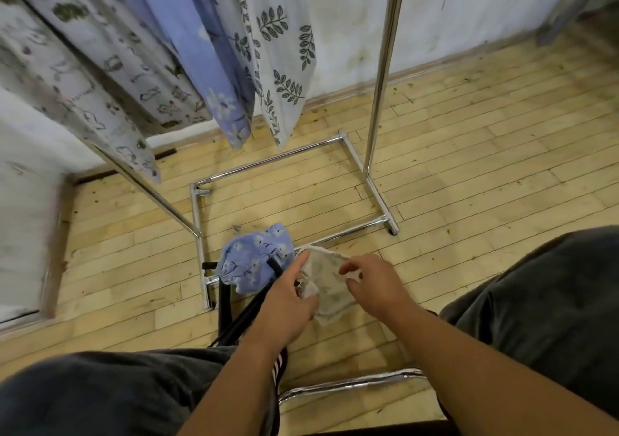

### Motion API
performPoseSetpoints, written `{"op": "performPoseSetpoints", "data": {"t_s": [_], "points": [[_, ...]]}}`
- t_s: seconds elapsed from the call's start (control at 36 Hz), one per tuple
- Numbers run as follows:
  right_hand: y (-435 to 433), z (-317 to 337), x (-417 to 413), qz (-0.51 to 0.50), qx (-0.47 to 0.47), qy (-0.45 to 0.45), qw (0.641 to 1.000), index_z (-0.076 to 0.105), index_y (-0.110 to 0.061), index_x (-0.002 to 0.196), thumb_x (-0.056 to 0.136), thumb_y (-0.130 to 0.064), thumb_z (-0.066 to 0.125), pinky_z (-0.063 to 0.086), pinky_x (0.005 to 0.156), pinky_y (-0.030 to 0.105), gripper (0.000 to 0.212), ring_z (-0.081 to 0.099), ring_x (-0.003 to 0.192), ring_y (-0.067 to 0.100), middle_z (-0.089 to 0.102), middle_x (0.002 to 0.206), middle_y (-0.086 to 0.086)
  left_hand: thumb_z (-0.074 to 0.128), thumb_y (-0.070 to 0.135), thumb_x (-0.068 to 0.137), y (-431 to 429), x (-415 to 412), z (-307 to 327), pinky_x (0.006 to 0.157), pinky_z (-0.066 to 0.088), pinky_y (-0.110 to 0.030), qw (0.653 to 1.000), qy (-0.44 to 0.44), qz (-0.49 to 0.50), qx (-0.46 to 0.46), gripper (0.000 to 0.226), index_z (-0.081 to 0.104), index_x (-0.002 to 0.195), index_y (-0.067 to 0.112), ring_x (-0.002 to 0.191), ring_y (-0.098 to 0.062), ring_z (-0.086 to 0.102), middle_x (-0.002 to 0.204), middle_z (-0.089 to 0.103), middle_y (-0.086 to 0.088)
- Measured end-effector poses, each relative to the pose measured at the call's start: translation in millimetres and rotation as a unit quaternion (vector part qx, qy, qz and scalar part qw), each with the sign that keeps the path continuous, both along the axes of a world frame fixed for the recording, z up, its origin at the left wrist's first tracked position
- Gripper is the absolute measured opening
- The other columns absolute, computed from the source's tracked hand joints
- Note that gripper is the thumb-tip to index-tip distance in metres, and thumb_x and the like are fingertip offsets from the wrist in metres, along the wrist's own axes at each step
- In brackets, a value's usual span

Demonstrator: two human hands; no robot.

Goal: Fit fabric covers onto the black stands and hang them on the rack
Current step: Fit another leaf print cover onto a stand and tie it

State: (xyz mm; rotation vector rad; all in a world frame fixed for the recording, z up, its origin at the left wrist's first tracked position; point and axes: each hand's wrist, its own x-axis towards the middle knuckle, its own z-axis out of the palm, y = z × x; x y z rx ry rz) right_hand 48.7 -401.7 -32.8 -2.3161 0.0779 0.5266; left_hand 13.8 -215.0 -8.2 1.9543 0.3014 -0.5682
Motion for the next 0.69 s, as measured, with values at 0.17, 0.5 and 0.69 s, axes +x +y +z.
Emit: {"op": "performPoseSetpoints", "data": {"t_s": [0.17,0.5,0.69], "points": [[-7,-7,2,-0.023,-0.100,0.038,0.994,0.064,-0.038,0.126,0.087,-0.025,0.076,0.044,0.112,0.041,0.043,0.030,0.144,0.028,0.033,0.155,0.005,0.064,0.005,0.093,1,-2,9,0.060,0.052,-0.035,0.999,-0.007,-0.018,-0.028,0.080,0.036,0.150,0.053,0.063,-0.019,0.049,0.105,0.061,0.047],[6,-8,6,-0.030,-0.010,0.065,0.997,0.042,-0.028,0.147,0.084,0.006,0.058,0.059,0.083,0.036,0.074,0.061,0.102,0.023,0.062,0.115,0.002,0.059,0.000,0.093,19,1,-7,0.057,0.054,-0.041,0.998,-0.015,0.059,0.009,0.074,0.043,0.148,0.047,0.060,-0.019,0.057,0.112,0.058,0.030],[32,-6,9,-0.028,0.043,0.036,0.998,0.045,-0.023,0.142,0.088,0.007,0.057,0.057,0.077,0.033,0.062,0.060,0.093,0.019,0.059,0.103,-0.003,0.056,0.005,0.098,36,-3,-29,0.048,0.039,-0.014,0.996,0.016,0.061,0.057,0.059,0.042,0.152,0.024,0.049,-0.005,0.052,0.111,0.065,0.007]]}}
